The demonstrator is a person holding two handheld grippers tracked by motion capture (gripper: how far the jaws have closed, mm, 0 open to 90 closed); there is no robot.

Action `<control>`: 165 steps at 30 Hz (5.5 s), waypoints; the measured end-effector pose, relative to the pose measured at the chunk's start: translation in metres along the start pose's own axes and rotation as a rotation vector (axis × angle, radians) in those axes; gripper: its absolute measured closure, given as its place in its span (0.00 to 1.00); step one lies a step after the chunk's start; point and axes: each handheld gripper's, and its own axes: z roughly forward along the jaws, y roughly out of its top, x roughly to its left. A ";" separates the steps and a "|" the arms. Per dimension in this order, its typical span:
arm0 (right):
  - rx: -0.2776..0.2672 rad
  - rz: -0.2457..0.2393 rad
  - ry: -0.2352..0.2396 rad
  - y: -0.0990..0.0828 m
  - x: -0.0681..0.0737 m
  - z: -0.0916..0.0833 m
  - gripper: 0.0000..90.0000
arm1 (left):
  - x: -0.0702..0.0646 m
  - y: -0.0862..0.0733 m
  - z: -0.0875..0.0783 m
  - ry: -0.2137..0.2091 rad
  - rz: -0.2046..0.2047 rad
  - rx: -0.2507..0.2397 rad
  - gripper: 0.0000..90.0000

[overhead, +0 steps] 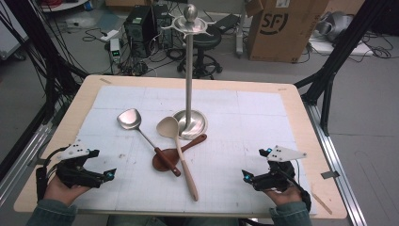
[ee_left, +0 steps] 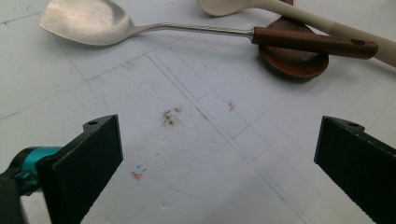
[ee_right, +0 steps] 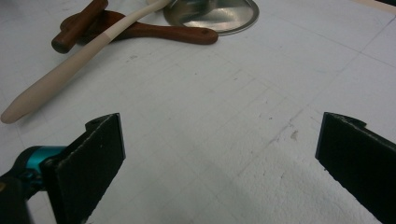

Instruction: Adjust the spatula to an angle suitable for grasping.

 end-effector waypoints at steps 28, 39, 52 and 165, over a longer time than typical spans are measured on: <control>-0.008 -0.014 0.013 0.003 0.001 0.004 0.00 | -0.003 -0.002 -0.002 -0.032 0.002 -0.010 0.02; -0.021 -0.018 0.031 0.005 0.003 0.005 0.00 | -0.006 0.004 0.001 -0.062 0.034 0.002 0.02; -0.041 -0.018 0.047 0.006 0.003 0.005 0.00 | -0.011 0.021 0.017 -0.101 0.092 0.029 0.04; -0.037 -0.041 0.099 0.001 0.003 0.012 0.00 | 0.069 0.086 0.145 -0.077 -0.014 0.213 1.00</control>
